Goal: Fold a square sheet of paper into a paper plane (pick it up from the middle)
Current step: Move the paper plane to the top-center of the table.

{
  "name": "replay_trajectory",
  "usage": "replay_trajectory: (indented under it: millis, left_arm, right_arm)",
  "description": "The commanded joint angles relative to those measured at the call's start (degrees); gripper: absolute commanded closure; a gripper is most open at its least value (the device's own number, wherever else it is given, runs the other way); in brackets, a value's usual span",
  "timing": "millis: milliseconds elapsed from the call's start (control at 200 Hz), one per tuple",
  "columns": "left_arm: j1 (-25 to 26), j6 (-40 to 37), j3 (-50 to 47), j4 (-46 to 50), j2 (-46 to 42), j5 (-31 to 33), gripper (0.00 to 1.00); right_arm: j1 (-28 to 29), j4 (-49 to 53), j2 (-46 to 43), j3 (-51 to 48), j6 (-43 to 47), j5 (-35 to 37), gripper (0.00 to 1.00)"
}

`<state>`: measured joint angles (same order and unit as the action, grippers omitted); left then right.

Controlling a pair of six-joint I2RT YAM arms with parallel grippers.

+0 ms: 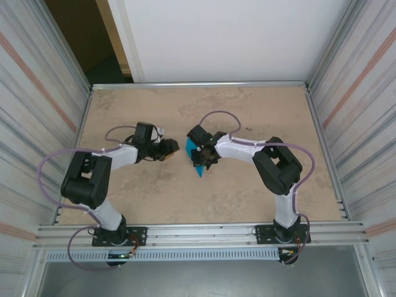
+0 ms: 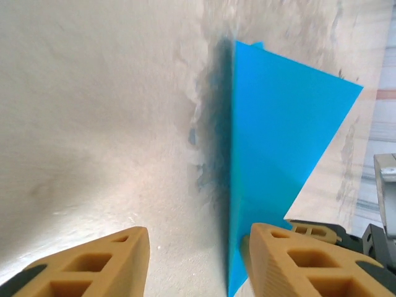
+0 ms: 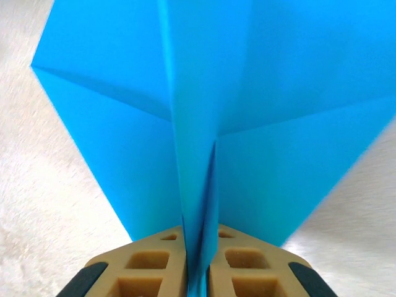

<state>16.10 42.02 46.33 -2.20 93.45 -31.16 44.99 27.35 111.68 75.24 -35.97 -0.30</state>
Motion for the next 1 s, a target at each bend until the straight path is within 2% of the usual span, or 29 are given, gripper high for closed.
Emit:
replay_trajectory:
  millis: [0, 241, 351, 687, 997]
  left_arm:
    - [-2.1, -3.1, -0.9, 4.6, -4.6, 3.1, 0.47]
    - [-4.2, -6.4, -1.9, 9.4, -10.2, 8.8, 0.18]
    - [-4.2, -8.1, -1.8, 11.9, -12.3, 12.1, 0.09]
    - [-4.2, -8.5, -1.1, 13.4, -12.5, 13.2, 0.05]
    - [-4.1, -8.1, -0.4, 13.0, -10.4, 12.0, 0.01]
  right_arm:
    - [-3.1, 2.3, -3.1, 0.8, -0.2, 3.9, 0.89]
    - [-9.3, 4.5, 1.3, 6.7, 4.4, 3.6, 0.91]
    - [-11.5, 4.9, 4.0, 10.2, 5.7, 3.1, 0.91]
    - [-15.0, 6.4, 11.3, 17.9, 7.8, 1.8, 0.86]
    - [-15.2, 7.2, 13.7, 18.7, 8.4, 2.1, 0.73]
